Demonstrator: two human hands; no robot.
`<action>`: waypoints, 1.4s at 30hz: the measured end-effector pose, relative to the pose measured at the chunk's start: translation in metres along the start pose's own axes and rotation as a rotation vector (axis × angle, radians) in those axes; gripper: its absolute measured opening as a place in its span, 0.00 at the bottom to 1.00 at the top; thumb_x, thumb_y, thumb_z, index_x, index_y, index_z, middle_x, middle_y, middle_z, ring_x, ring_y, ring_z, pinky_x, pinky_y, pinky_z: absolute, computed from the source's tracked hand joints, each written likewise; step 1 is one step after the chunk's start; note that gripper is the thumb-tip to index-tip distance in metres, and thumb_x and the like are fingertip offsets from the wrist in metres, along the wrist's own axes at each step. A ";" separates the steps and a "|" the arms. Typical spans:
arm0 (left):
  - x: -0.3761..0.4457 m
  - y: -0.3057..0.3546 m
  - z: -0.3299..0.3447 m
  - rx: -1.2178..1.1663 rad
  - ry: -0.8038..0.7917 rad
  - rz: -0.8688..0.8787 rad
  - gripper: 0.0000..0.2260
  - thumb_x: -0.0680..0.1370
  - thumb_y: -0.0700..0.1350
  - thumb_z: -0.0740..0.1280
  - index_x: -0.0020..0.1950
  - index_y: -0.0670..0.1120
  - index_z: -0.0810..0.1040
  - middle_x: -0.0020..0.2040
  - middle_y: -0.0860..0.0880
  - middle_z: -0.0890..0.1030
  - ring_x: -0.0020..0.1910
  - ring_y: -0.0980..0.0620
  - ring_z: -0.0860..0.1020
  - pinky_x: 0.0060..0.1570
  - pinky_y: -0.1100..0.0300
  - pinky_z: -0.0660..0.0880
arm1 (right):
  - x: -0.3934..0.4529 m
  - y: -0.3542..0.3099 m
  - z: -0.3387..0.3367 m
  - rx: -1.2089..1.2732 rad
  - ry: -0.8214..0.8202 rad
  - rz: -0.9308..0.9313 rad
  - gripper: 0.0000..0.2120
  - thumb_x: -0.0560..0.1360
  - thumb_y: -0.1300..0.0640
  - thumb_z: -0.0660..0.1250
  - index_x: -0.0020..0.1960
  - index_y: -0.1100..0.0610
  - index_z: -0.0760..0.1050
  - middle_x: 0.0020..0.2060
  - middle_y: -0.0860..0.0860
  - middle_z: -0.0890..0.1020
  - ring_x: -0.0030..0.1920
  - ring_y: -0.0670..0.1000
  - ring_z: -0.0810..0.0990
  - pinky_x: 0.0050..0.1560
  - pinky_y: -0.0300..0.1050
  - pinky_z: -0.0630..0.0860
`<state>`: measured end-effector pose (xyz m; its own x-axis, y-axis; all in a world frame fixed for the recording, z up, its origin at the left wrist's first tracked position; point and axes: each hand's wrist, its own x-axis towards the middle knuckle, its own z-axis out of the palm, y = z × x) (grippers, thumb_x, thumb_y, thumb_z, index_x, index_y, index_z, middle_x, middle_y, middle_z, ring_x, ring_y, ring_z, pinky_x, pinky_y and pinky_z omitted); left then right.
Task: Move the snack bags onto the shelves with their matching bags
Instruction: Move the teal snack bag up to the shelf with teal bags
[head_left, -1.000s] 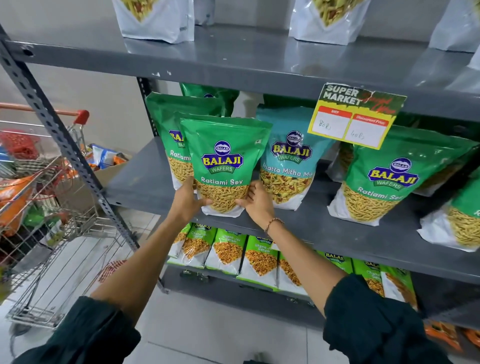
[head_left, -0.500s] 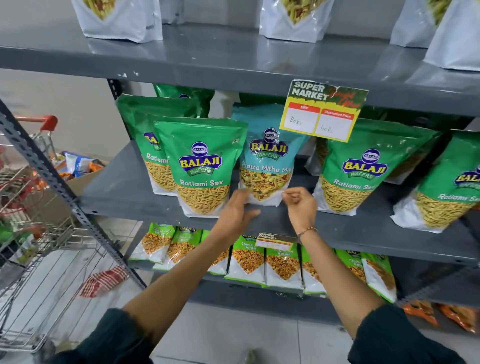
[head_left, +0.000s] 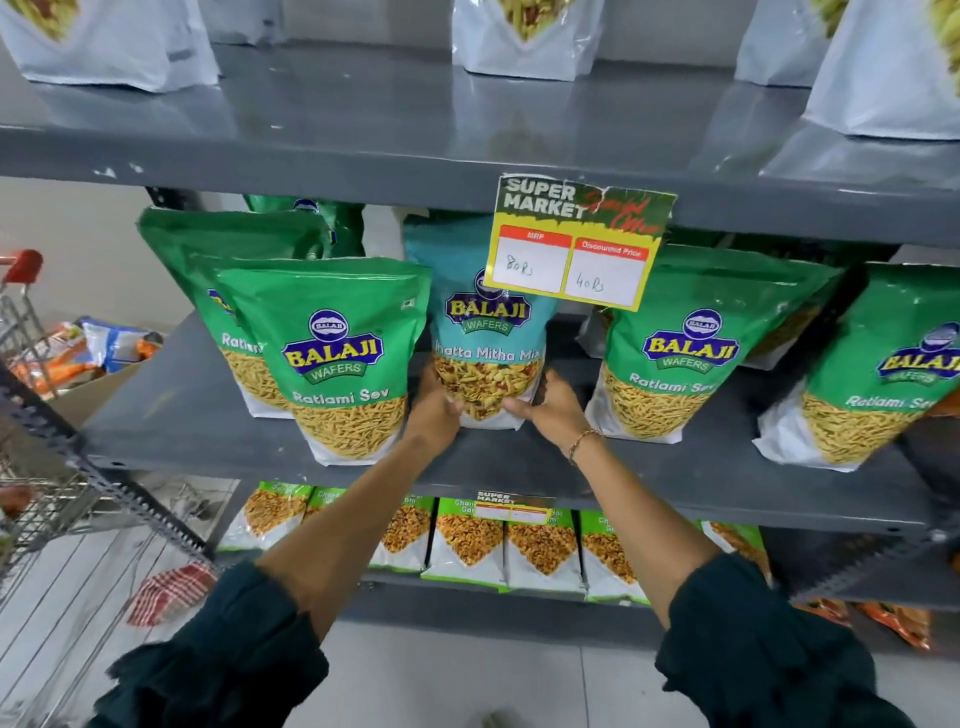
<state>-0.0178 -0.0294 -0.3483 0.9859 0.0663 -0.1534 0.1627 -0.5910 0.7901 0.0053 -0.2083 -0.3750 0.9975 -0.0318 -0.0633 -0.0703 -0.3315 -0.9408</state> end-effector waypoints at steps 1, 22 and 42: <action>0.002 -0.004 0.000 -0.016 0.003 0.005 0.29 0.79 0.42 0.60 0.74 0.43 0.48 0.64 0.34 0.73 0.59 0.36 0.75 0.56 0.51 0.71 | -0.003 -0.003 0.000 0.018 0.021 -0.023 0.25 0.58 0.50 0.78 0.51 0.47 0.72 0.57 0.56 0.80 0.57 0.55 0.79 0.61 0.61 0.74; -0.096 -0.001 -0.008 -0.004 -0.138 0.369 0.21 0.72 0.37 0.71 0.61 0.43 0.66 0.50 0.42 0.79 0.51 0.42 0.77 0.46 0.51 0.74 | -0.169 0.012 -0.003 0.016 0.476 -0.158 0.15 0.65 0.61 0.75 0.50 0.59 0.76 0.41 0.49 0.82 0.44 0.49 0.82 0.46 0.49 0.81; -0.197 0.109 -0.158 -0.159 -0.047 0.678 0.24 0.64 0.39 0.78 0.55 0.45 0.70 0.44 0.56 0.76 0.44 0.57 0.75 0.44 0.69 0.77 | -0.245 -0.182 -0.082 -0.059 0.348 -0.504 0.18 0.58 0.54 0.80 0.46 0.56 0.80 0.42 0.50 0.85 0.42 0.45 0.83 0.46 0.40 0.79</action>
<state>-0.1884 0.0205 -0.1380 0.8696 -0.3126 0.3822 -0.4814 -0.3642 0.7973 -0.2267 -0.2171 -0.1612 0.8474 -0.1599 0.5062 0.3989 -0.4375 -0.8059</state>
